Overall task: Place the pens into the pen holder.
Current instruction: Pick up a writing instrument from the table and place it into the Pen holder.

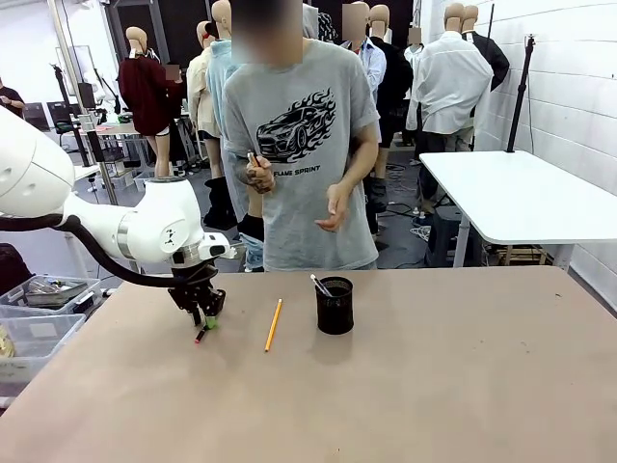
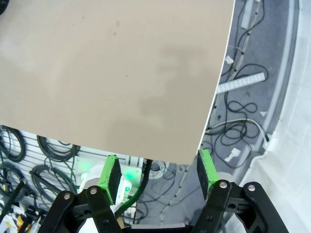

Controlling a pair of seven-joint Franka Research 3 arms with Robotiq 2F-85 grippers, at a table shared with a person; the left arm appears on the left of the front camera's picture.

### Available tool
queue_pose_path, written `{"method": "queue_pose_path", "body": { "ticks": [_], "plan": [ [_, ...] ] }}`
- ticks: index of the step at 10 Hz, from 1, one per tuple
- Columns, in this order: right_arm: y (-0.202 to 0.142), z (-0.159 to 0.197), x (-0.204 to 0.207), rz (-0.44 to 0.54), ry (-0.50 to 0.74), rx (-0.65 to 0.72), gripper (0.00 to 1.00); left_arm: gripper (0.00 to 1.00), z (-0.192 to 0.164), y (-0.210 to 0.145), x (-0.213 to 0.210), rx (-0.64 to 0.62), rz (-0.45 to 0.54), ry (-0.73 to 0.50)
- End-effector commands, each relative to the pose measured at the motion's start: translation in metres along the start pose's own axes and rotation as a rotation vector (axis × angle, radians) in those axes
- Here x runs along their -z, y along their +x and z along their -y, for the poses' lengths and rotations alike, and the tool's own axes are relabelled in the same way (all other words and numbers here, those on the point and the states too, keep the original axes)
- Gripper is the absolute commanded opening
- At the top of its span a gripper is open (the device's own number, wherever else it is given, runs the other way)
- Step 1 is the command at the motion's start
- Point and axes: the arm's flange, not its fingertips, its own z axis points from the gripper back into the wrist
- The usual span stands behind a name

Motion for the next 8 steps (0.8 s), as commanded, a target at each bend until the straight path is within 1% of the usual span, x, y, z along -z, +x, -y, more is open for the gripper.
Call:
{"method": "queue_pose_path", "body": {
  "ticks": [1, 3, 5, 6, 7, 8],
  "plan": [
    [0.002, 0.002, -0.001, -0.012, -0.017, -0.003, 0.79, 0.00, 0.002, -0.008, 0.004, -0.005, -0.016, -0.014],
    [0.002, 0.002, -0.001, -0.012, -0.017, -0.003, 0.79, 0.00, -0.010, -0.012, -0.006, 0.036, -0.029, -0.078],
    [0.002, 0.002, -0.001, -0.012, -0.017, -0.003, 0.79, 0.00, -0.028, -0.024, -0.034, 0.079, 0.039, -0.149],
    [0.002, 0.002, -0.001, -0.012, -0.017, -0.003, 0.79, 0.00, -0.038, -0.032, -0.049, 0.127, 0.078, -0.178],
    [0.002, 0.002, -0.001, -0.012, -0.017, -0.003, 0.79, 0.00, -0.049, -0.042, -0.062, 0.194, 0.114, -0.241],
    [0.002, 0.002, -0.001, -0.012, -0.017, -0.003, 0.79, 0.00, -0.059, -0.049, -0.074, 0.267, 0.172, -0.323]
  ]
}}
